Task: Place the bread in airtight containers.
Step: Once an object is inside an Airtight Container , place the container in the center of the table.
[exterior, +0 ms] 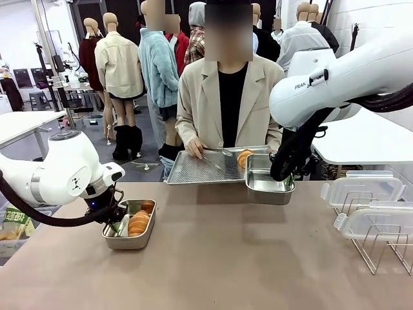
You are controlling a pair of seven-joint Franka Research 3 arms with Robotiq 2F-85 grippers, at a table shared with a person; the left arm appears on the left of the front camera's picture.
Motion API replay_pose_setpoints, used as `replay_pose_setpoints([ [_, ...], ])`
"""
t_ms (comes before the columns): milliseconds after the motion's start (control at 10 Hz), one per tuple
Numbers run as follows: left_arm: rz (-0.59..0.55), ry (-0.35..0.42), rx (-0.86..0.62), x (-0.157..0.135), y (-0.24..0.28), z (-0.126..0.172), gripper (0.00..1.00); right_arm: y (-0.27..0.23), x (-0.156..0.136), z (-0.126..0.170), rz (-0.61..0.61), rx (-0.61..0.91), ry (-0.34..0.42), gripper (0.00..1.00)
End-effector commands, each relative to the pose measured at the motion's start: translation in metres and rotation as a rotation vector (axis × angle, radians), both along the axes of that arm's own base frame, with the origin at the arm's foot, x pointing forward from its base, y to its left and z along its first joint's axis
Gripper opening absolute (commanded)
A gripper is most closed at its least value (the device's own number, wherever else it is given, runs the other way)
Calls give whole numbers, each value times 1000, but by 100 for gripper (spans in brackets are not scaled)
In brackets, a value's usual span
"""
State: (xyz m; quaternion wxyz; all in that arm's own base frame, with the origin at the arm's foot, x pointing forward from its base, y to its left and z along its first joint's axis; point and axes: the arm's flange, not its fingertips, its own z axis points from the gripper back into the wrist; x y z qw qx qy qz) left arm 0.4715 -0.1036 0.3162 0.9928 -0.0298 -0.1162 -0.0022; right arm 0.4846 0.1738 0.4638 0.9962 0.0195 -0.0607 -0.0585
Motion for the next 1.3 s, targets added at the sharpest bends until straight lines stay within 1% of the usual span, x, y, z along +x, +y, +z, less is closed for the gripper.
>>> replay_pose_setpoints([
  [0, 34, 7, 23, 4, 2, -3, 0, -1, -1, -1, 5, 5, -19, 0],
  [100, 36, 11, 30, 4, 3, -2, 10, -1, -1, -1, 5, 5, -19, 0],
  [300, 24, 2, 34, 2, 3, 8, 49, -1, -1, -1, 5, 5, -19, 0],
  [500, -36, -39, 23, -3, 0, 35, 89, -1, -1, -1, 5, 5, -19, 0],
  [600, -68, -48, 5, -4, -1, 49, 100, -1, -1, -1, 5, 5, -19, 0],
  [700, -71, -84, 53, -3, 0, 63, 100, -1, -1, -1, 5, 5, -19, 0],
  [800, -64, -103, 71, -3, 5, 76, 100, -1, -1, -1, 5, 5, -19, 0],
  [900, -67, -95, 100, -3, 18, 99, 100, -1, -1, -1, 5, 5, -19, 0],
  [1000, -43, -96, 80, 0, 34, 118, 100, -1, -1, -1, 5, 5, -19, 0],
  [1100, -36, -78, 85, 3, 52, 134, 100, -1, -1, -1, 5, 5, -19, 0],
  [1200, -29, -78, 105, 3, 73, 152, 100, -1, -1, -1, 5, 5, -19, 0],
])
